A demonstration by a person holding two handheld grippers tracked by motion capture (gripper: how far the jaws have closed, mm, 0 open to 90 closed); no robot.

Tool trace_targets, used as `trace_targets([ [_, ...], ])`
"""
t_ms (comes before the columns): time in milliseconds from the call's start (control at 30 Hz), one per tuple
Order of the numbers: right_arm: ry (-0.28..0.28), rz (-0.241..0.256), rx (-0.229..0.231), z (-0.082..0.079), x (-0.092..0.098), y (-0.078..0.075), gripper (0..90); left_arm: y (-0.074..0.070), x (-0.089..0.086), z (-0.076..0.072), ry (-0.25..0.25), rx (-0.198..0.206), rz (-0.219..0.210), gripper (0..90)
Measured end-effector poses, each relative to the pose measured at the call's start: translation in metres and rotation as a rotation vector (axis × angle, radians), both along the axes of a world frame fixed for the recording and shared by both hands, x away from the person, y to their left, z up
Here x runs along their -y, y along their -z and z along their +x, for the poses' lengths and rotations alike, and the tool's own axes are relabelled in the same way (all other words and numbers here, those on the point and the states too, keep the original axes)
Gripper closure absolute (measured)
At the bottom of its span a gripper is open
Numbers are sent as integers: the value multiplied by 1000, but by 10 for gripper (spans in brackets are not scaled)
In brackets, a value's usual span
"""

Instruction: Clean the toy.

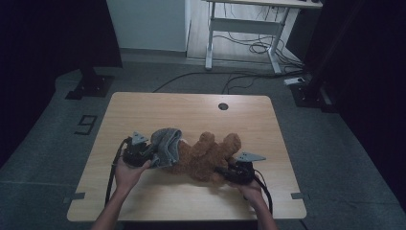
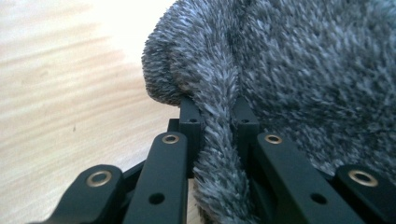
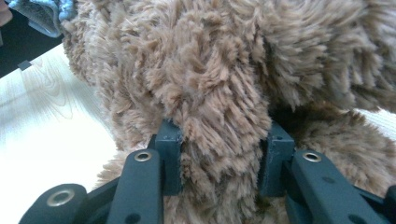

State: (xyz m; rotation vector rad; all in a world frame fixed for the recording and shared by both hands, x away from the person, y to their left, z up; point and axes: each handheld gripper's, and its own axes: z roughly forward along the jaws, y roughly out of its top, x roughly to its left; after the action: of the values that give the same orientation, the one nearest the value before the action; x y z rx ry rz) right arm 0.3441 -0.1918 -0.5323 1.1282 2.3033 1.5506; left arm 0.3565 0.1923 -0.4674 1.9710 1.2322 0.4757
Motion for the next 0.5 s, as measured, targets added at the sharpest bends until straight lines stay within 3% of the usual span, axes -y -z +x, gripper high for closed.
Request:
trace_targets([
  [100,0,0,0,0,0,0,609,-1,-3,-1,-1,-4,-30,789],
  [267,4,0,-2,1,1,0,613,-24,5,-6,23,53,-73,789],
  [367,4,2,-2,1,1,1,613,-39,21,-7,61,84,-81,789],
  [500,4,3,-3,1,1,1,613,-52,55,-8,139,105,-88,789],
])
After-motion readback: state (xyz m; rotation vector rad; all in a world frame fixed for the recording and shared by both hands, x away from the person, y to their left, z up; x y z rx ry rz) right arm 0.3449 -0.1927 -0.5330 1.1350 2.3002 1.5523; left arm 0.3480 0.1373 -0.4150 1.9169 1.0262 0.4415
